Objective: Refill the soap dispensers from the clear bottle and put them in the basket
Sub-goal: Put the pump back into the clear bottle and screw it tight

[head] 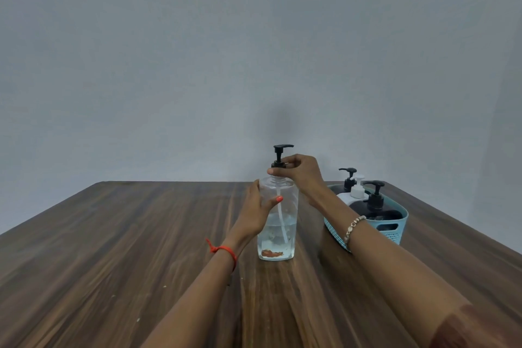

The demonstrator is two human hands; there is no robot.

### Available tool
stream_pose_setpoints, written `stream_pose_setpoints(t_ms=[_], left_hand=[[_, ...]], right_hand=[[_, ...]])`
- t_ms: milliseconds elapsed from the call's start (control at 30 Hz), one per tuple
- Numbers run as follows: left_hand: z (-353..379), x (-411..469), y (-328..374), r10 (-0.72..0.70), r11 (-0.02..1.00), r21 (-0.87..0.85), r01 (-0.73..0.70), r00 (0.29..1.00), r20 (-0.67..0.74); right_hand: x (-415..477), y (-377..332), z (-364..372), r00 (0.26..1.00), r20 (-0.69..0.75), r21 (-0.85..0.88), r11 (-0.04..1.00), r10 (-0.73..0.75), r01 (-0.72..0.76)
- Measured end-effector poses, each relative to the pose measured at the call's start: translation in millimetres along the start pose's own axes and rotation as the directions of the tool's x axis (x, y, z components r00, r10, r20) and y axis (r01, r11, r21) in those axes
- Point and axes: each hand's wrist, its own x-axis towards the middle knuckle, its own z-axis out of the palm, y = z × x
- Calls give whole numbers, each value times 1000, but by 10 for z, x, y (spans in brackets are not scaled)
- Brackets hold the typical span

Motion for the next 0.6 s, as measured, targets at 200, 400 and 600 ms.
stream_pose_setpoints(t_ms=[200, 400, 600], left_hand=[[-24, 13, 3, -19, 1000, -1, 19, 999, 49], [-14, 0, 6, -32, 999, -20, 33, 998, 46], [-55, -2, 11, -55, 998, -15, 56, 998, 43]], right_hand=[[26, -70, -3, 983, 178, 9, 999, 48, -50], [1, -28, 99, 1000, -11, -63, 998, -8, 7], [44, -97, 28, 989, 137, 15, 998, 52, -55]])
